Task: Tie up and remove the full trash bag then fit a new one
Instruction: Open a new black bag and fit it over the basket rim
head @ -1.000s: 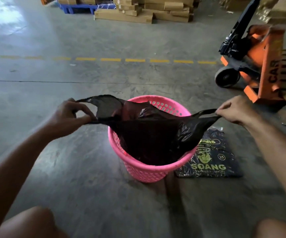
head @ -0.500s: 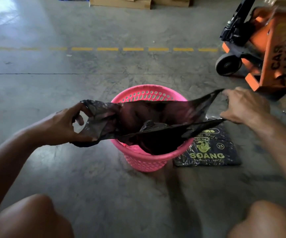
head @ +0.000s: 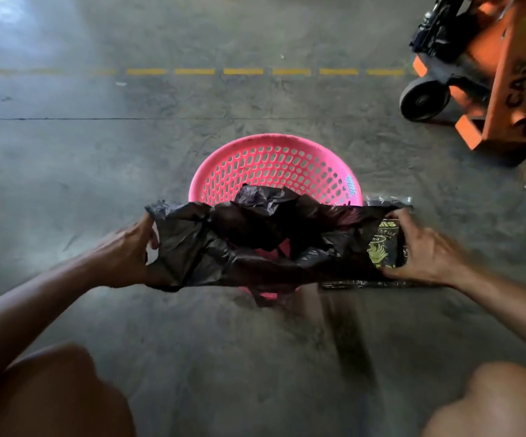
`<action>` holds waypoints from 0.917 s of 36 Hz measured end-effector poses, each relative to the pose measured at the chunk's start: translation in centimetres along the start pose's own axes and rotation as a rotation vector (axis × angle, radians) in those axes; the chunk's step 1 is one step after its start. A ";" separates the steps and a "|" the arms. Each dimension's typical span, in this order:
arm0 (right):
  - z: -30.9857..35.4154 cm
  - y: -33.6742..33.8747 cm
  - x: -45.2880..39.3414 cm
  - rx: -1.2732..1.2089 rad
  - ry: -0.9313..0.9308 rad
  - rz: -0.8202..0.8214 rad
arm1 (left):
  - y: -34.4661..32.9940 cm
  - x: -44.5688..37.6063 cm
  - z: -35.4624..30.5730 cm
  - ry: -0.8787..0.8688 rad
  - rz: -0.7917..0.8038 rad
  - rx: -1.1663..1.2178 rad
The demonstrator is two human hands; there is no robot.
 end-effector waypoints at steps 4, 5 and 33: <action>-0.4 -0.5 -3.0 -0.021 -0.025 -0.024 | 0.4 -3.0 0.2 0.037 -0.093 0.029; -0.7 -0.5 -4.2 -0.036 -0.033 -0.022 | 0.7 -4.0 0.4 0.065 -0.094 0.062; 10.5 4.8 -13.8 -0.262 0.253 0.067 | 6.7 -13.2 -5.1 -0.034 -0.091 0.252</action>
Point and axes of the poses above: each hand's wrist, its own x-axis away from the middle knuckle, its own y-axis out of the back of the hand, z = x × y, the point moved 4 cm from there along -x, towards the middle knuckle, and after that the axes turned 1 degree about -z, right-handed, at the moved point
